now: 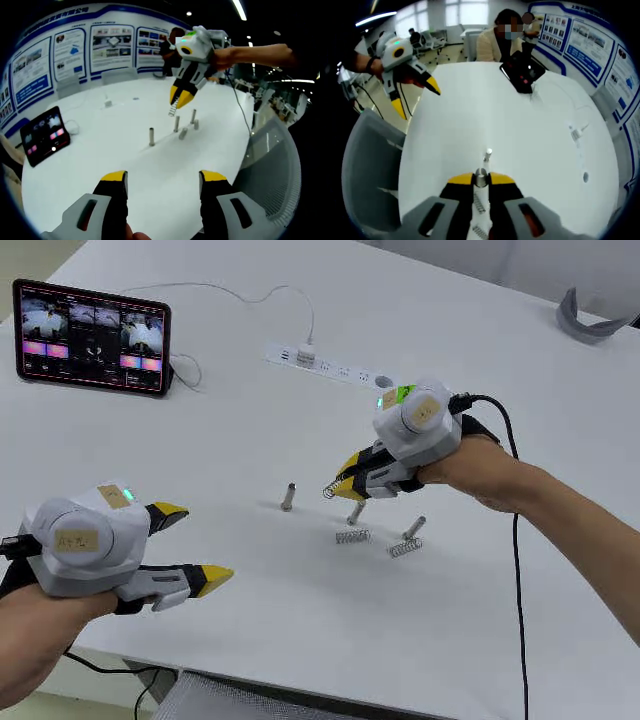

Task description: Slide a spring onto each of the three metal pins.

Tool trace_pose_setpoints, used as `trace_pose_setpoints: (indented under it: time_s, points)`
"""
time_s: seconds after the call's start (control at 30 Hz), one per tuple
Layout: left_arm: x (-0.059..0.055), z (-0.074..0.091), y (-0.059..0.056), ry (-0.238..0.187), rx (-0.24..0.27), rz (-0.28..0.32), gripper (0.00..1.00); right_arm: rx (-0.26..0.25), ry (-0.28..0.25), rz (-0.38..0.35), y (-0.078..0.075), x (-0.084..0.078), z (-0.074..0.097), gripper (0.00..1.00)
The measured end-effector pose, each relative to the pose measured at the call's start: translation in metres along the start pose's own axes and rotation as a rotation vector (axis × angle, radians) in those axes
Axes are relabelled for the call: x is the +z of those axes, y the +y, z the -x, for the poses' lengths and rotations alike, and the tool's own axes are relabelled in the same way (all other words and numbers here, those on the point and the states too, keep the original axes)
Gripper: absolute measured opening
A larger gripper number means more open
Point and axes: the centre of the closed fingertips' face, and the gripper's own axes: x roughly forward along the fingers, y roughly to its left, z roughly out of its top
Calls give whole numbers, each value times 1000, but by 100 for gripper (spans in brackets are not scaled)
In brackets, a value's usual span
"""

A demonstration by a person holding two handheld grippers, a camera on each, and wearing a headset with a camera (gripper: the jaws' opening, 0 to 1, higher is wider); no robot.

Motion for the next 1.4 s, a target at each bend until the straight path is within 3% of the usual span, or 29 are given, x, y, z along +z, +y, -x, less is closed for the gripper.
trace_pose_setpoints:
  time_s: [0.47,0.7,1.4]
  points:
    - [-4,15,19,-4,62,31,64,17,14,25,-9,12,-24,12]
    - [-7,19,20,-6,72,43,63,21,16,30,-17,14,-34,12]
    - [-13,23,22,-12,76,44,62,36,31,31,-14,15,-50,12]
